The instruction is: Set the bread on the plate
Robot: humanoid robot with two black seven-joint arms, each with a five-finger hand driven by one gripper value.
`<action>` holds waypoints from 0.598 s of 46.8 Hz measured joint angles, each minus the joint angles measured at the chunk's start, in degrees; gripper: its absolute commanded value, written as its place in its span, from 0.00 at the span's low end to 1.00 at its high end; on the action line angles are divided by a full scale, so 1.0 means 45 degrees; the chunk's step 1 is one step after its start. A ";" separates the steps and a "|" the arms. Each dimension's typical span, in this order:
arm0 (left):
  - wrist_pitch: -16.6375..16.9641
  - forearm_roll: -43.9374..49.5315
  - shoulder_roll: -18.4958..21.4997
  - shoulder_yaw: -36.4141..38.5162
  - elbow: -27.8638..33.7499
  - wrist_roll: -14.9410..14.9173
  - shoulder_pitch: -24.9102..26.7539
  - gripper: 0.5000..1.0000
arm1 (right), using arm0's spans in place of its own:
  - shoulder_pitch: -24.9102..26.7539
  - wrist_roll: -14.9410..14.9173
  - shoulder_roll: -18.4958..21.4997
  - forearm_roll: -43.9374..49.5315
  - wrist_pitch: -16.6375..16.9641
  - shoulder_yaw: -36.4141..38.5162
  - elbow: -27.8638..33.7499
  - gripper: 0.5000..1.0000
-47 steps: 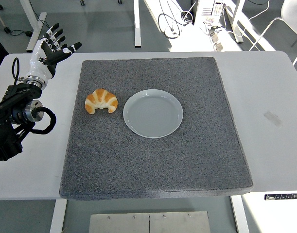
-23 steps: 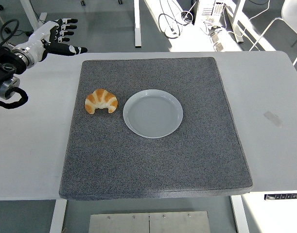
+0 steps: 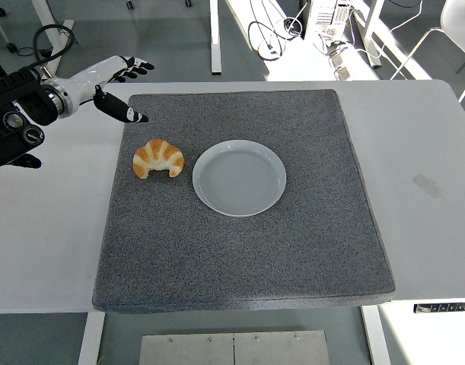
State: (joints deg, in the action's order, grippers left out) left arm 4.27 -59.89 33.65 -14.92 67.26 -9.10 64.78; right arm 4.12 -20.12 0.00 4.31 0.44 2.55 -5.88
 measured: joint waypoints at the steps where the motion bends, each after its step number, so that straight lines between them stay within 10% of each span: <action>1: -0.0052 -0.0025 0.0002 0.0000 0.0078 -0.0104 0.0000 0.83 | 0.0000 0.0000 0.0000 0.0000 0.0000 0.0000 0.0000 1.00; 28: -0.0850 -0.0618 0.0327 0.0721 0.0829 -0.1599 0.0127 0.91 | -0.0001 -0.0001 0.0000 0.0000 0.0000 0.0000 -0.0001 1.00</action>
State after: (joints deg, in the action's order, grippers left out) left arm 0.45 -62.67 35.13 -11.68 70.99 -16.30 65.35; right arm 4.12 -20.13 0.00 4.31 0.44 2.55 -5.88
